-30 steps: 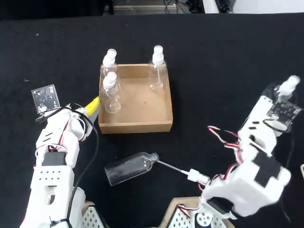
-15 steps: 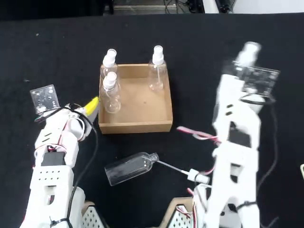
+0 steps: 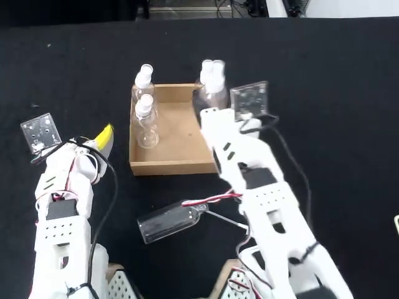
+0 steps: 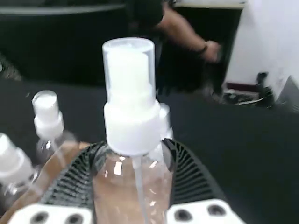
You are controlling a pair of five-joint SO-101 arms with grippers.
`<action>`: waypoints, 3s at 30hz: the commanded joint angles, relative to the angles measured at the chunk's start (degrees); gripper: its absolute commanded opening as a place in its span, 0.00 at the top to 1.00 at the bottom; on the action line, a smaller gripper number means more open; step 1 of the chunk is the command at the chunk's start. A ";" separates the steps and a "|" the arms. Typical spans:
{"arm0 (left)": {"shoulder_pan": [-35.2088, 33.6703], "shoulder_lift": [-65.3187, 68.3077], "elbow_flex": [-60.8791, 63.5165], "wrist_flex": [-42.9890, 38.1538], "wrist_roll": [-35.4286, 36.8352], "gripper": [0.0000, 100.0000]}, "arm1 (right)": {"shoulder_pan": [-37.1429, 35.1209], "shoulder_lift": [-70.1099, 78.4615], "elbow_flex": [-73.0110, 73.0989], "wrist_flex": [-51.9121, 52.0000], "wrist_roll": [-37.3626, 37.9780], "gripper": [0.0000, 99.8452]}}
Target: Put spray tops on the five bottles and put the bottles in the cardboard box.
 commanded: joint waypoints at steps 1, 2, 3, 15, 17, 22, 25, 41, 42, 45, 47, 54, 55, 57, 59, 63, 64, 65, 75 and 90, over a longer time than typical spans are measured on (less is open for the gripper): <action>-0.66 -0.79 0.66 -5.80 0.09 0.70 | -2.20 3.47 -5.76 -2.81 -3.60 0.99; -0.75 -0.88 1.63 -7.56 0.00 0.70 | -2.20 4.35 -5.76 -3.60 -5.45 0.99; -0.75 -0.88 2.51 -9.14 0.00 0.70 | -2.20 5.23 -5.76 -4.48 -6.86 0.99; -0.75 -0.70 4.09 -11.87 -0.09 0.70 | -2.29 19.21 -9.89 -16.09 -7.74 0.99; -0.75 -0.70 4.09 -11.87 -0.09 0.70 | -2.90 20.79 -10.42 -16.09 -7.74 0.99; -0.75 -0.88 4.09 -11.87 -0.09 0.70 | -4.84 22.37 -10.68 -16.09 -7.74 0.99; -0.75 -0.88 4.09 -11.87 -0.09 0.70 | -5.89 23.34 -10.59 -16.09 -7.74 0.99; -0.75 -0.88 3.91 -11.87 -0.09 0.70 | -5.71 36.88 -6.90 -40.88 -1.67 0.99; -0.75 -0.88 3.91 -11.87 -0.09 0.70 | -5.71 37.76 -7.16 -41.49 -1.49 0.99; -0.75 -0.88 3.82 -11.87 -0.09 0.70 | -5.71 39.96 -8.92 -41.76 -1.41 0.99; -0.75 -0.88 3.82 -11.87 -0.09 0.70 | -5.71 41.80 -10.33 -41.85 -1.49 0.99; -0.84 -0.88 3.82 -11.87 -0.09 0.70 | -5.71 46.02 -13.05 -42.02 -1.41 0.99; -0.84 -0.88 3.82 -11.87 -0.09 0.70 | -5.71 46.11 -13.05 -42.02 -1.41 0.99; -0.84 -0.88 3.82 -11.87 -0.09 0.70 | -5.63 46.29 -13.05 -42.02 -1.41 0.99; -0.84 -0.88 3.82 -11.87 -0.09 0.70 | -5.63 46.29 -13.05 -42.02 -1.41 0.99; -0.84 -0.88 3.82 -11.87 -0.18 0.70 | -5.63 46.37 -12.97 -41.93 -1.49 0.98; -0.84 -0.88 3.91 -11.87 -0.18 0.70 | -5.63 46.37 -12.97 -41.76 -1.49 0.97; -1.01 -0.88 3.91 -11.87 -0.18 0.70 | -5.71 46.37 -12.88 -41.67 -1.58 0.95; -2.24 -0.88 3.74 -11.87 -0.18 0.70 | -7.47 46.37 -12.09 -41.67 -1.41 0.90; -2.24 -0.88 3.74 -11.96 -0.18 0.70 | -7.47 46.29 -10.95 -41.85 -1.32 0.86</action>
